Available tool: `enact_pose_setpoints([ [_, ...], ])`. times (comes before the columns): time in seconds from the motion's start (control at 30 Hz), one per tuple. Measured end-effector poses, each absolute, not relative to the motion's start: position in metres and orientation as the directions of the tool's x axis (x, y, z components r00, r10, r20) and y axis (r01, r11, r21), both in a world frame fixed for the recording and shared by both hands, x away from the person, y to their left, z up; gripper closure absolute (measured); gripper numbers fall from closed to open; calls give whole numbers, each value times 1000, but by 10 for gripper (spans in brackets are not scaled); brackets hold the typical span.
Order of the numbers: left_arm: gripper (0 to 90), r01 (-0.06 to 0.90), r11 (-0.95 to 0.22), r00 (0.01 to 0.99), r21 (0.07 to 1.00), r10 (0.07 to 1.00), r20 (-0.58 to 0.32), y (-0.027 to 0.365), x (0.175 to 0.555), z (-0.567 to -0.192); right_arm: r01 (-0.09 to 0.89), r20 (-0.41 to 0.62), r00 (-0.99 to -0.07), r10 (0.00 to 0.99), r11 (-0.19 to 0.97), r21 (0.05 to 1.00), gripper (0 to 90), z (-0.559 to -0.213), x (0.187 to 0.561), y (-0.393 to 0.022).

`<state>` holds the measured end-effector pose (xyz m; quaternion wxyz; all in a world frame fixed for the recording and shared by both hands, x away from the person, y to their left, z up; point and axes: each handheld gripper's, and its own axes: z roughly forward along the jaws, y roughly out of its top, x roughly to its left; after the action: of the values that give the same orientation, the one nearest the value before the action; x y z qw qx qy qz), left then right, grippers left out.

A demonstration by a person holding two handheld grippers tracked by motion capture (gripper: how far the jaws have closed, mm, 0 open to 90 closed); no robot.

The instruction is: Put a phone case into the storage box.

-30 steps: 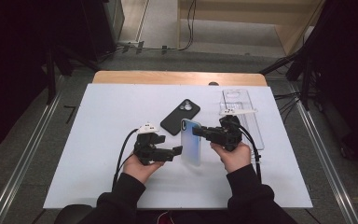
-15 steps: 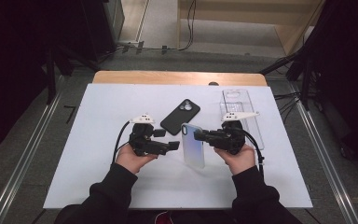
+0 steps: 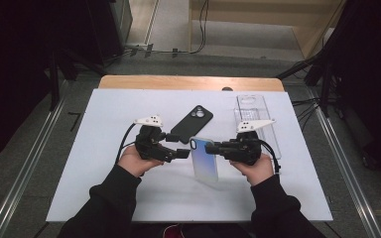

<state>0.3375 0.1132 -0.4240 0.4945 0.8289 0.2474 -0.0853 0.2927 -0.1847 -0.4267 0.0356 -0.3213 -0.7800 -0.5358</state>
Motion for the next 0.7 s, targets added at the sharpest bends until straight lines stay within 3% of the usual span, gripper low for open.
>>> enact_pose_setpoints([
  [0.1,254,459,-419,885,783,290,-364,112,341,-424,531,397,-806,440,237,814,787,-428,295,-184],
  [0.4,272,420,-424,907,803,209,-365,114,343,-420,508,395,-835,382,260,821,788,-430,296,-180],
  [0.7,372,395,-463,916,794,138,-376,110,344,-421,457,374,-877,301,280,844,788,-429,295,-175],
])
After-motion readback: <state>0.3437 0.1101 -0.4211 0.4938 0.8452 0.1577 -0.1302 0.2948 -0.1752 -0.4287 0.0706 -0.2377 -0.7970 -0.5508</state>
